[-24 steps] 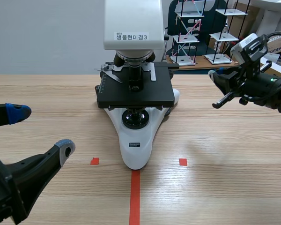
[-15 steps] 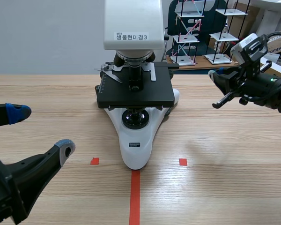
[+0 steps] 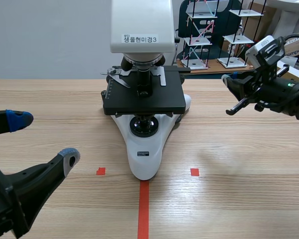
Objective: Return to the home posture
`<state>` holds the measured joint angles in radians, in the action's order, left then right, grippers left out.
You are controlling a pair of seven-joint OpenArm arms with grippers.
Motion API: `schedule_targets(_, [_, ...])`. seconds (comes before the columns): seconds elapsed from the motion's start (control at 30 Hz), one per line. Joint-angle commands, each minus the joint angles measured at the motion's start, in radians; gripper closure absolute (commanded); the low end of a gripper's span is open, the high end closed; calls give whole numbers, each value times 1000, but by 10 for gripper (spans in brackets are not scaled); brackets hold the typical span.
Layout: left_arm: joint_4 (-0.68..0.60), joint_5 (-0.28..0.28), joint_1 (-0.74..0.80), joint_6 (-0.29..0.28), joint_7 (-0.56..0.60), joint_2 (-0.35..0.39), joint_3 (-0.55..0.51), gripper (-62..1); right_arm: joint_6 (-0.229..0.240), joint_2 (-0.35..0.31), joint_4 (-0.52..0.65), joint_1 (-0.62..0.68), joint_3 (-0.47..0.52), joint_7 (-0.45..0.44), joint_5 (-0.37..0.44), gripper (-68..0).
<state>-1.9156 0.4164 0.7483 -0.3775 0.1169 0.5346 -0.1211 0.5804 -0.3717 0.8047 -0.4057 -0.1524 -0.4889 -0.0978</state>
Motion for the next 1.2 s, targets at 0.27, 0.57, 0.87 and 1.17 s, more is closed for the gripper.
schedule_targets(0.27, [-12,9,2,-3,15,-2,-3,-623,-11,-14,23,0,5,-12,15,0])
schedule_targets(0.57, [-12,9,2,-3,14,-2,-3,-623,-21,-82,257,272,12,-12,88,-124])
schedule_targets(0.87, [-12,9,2,-3,14,-2,-3,-623,-68,-105,691,703,150,-13,269,-475])
schedule_targets(1.17, [-12,9,2,-3,14,-2,-3,-623,-72,-105,1083,1154,279,-16,285,-576])
